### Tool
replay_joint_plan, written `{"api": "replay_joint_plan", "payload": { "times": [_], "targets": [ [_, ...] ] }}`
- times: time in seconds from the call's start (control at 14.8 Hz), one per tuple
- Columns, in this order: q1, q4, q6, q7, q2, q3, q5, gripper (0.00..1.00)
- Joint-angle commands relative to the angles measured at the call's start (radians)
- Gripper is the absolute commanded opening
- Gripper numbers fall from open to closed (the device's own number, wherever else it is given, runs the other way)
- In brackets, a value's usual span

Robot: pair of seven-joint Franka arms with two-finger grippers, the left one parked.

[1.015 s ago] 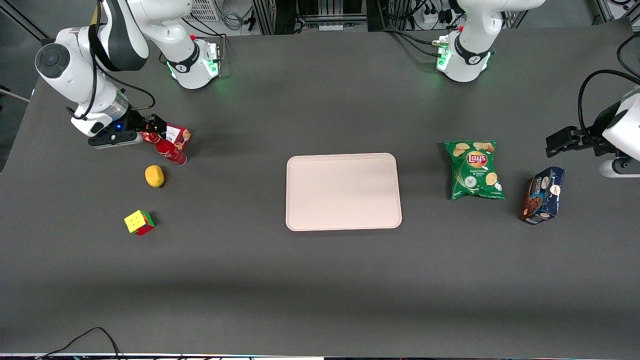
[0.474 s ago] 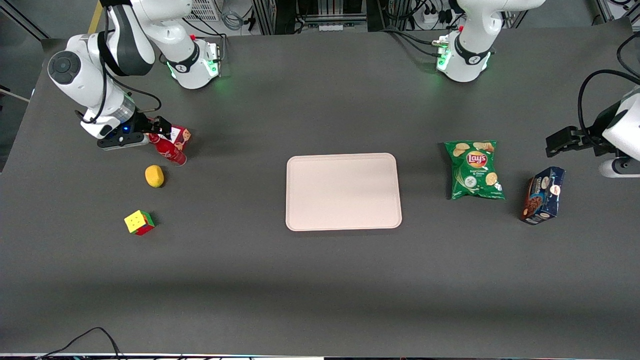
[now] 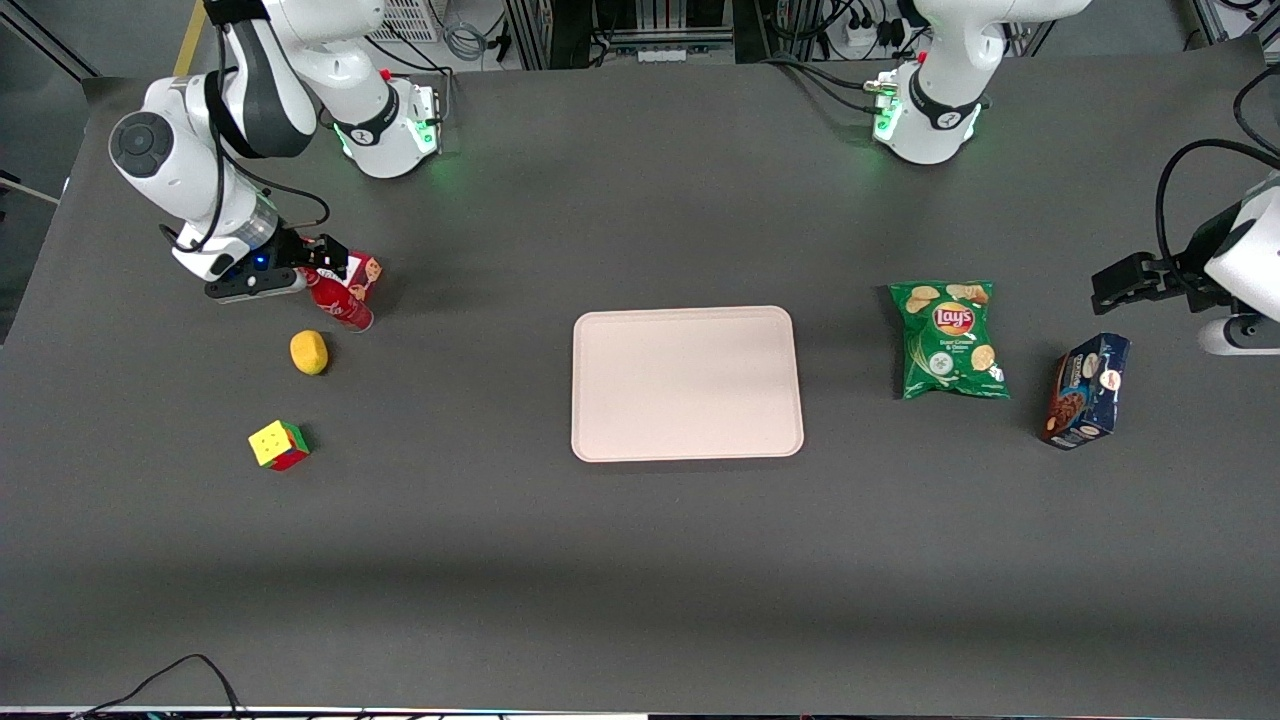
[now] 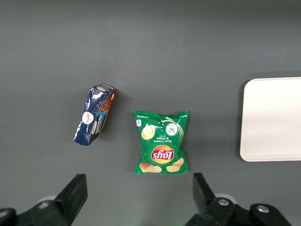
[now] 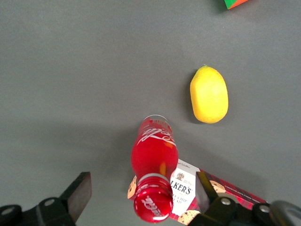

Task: Place coke bottle on tray
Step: 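Lower the open right gripper around the bottle and close on it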

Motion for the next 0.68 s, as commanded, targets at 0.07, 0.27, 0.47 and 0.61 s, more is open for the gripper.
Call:
{"api": "replay_joint_plan", "payload": {
  "times": [0.07, 0.27, 0.47, 0.61],
  "targets": [
    [-0.012, -0.006, 0.021, -0.042, 0.011, -0.005, -0.015, 0.71],
    [-0.021, -0.008, 0.021, -0.043, 0.016, -0.003, -0.015, 0.48],
    [-0.021, -0.006, 0.020, -0.043, 0.019, -0.003, -0.015, 0.25],
    [-0.021, -0.006, 0.017, -0.043, 0.020, -0.003, -0.015, 0.13]
  ]
}}
